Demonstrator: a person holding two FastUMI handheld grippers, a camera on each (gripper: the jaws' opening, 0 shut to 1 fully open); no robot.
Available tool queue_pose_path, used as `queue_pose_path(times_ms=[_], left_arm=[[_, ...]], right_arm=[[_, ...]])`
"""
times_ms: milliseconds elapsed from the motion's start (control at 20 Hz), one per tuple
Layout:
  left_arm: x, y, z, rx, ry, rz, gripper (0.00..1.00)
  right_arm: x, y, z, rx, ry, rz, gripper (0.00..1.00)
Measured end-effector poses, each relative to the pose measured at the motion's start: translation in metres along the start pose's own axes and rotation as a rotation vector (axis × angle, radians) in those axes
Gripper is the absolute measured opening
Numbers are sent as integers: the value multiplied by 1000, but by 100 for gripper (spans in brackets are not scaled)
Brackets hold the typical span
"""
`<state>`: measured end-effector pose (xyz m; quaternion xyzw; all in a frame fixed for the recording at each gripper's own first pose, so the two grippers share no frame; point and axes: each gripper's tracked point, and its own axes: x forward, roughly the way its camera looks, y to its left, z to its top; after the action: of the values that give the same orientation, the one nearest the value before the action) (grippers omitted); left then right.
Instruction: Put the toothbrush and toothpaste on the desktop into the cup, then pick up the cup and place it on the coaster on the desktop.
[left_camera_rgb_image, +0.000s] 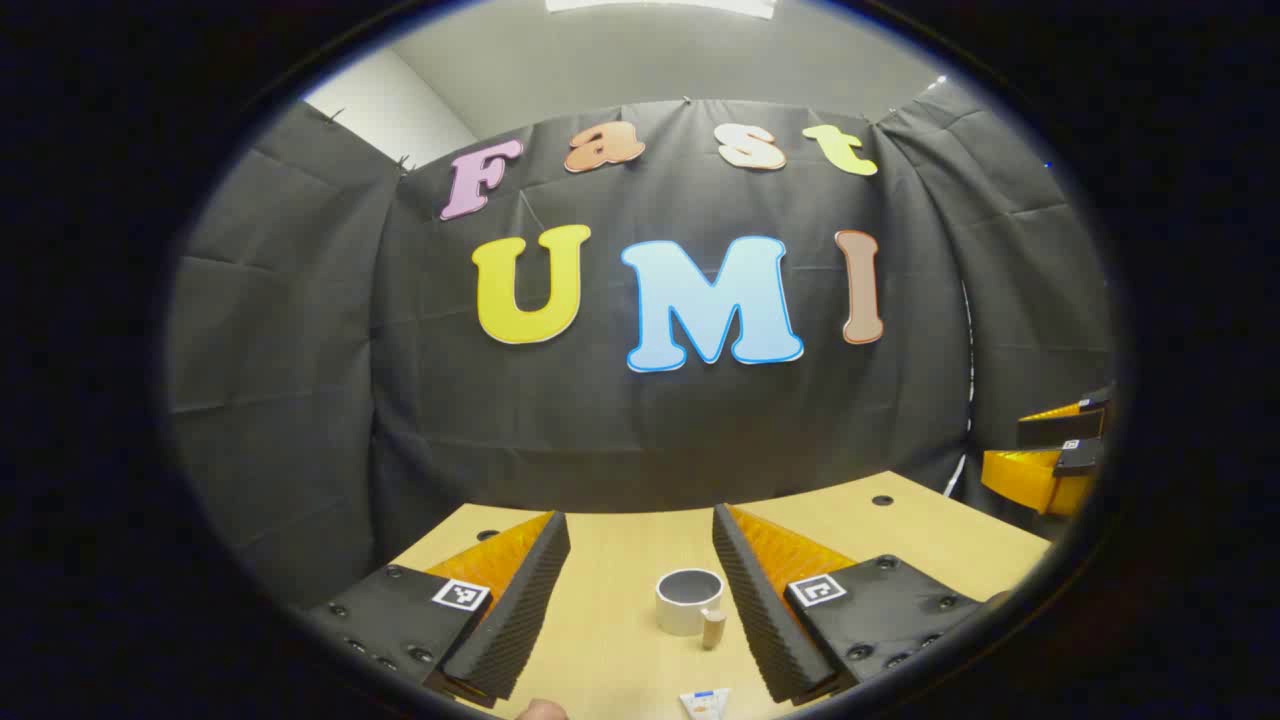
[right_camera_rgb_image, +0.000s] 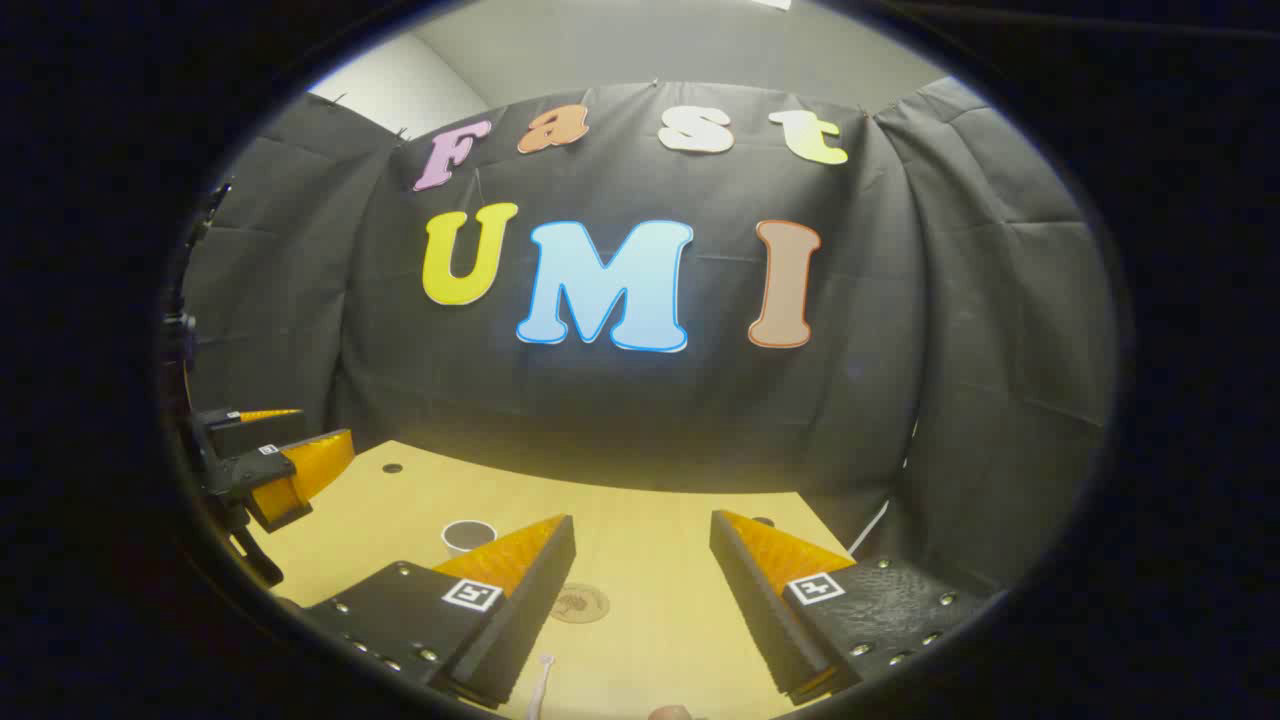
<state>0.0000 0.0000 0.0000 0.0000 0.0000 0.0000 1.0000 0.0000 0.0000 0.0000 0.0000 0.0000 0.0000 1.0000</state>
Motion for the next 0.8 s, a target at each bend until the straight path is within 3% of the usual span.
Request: queue_pose_path(times_ms=[800], left_arm=[[3,2,-8,-7,48,-6,92]], right_arm=[[-1,8,-17,10,70,-4,88]])
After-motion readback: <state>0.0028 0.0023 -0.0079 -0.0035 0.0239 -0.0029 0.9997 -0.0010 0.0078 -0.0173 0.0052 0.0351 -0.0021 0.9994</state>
